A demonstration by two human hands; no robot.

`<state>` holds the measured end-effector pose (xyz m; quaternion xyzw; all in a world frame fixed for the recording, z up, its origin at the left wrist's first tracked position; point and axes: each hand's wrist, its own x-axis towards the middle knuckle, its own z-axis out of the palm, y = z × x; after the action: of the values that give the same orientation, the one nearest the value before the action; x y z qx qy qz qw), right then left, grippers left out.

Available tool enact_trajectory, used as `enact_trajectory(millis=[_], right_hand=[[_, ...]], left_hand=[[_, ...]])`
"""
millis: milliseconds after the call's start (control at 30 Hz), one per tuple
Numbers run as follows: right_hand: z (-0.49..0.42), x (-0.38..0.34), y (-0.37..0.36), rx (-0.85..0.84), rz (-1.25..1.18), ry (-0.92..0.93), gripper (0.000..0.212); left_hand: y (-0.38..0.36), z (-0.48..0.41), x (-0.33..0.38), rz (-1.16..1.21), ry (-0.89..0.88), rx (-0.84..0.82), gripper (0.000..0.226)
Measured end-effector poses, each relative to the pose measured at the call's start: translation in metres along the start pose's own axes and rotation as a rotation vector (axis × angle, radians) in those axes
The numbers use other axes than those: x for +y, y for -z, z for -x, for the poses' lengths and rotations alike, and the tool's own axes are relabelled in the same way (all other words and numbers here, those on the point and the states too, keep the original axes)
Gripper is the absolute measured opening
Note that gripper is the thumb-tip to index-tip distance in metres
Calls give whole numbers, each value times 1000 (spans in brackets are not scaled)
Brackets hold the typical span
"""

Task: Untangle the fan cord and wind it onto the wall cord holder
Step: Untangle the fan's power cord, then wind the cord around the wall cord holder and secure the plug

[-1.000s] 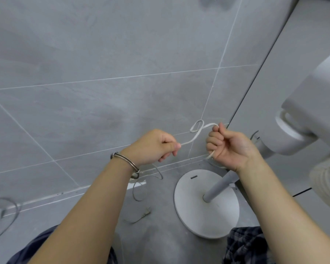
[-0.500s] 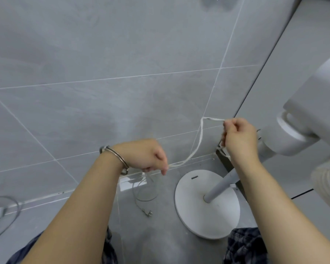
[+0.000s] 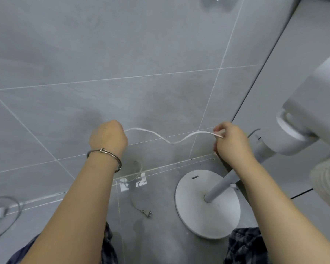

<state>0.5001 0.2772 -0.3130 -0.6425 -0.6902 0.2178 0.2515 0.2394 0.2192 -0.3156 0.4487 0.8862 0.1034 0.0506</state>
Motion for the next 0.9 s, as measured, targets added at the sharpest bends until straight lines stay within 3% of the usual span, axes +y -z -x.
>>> enact_trajectory(millis=[67,167,233,367,433,500,533,667,767,900], right_hand=[[5,-12,3,-77,-133,54,14],[12,-20,-7,-147,-129,99,21],[12,-20,-13,-97,-97,114,23],[13,-19,-15,5,-73,132,18],[12,-17,-14,23,-88,128,19],[11,-15,-13,-10,-113,120,22],[11,-14,-12,-51,-117,116,23],[14,-16,-9,-338,-102,134,19],[12,-13,-13,-469,43,187,15],[10,-6,-20,-379,265,176,25]], left_hand=[[-9,3,3,-1,-134,-155,36],[-13,18,25,215,-511,-367,58],[-9,32,41,406,-648,-505,54],[-3,46,51,650,-668,-979,36],[-2,48,53,710,-681,-1052,19],[-6,45,54,780,-610,-939,16],[-9,42,54,738,-571,-808,18],[-25,32,47,108,-509,-130,16],[-27,28,44,137,-411,-54,18],[-27,25,48,242,-359,-94,16]])
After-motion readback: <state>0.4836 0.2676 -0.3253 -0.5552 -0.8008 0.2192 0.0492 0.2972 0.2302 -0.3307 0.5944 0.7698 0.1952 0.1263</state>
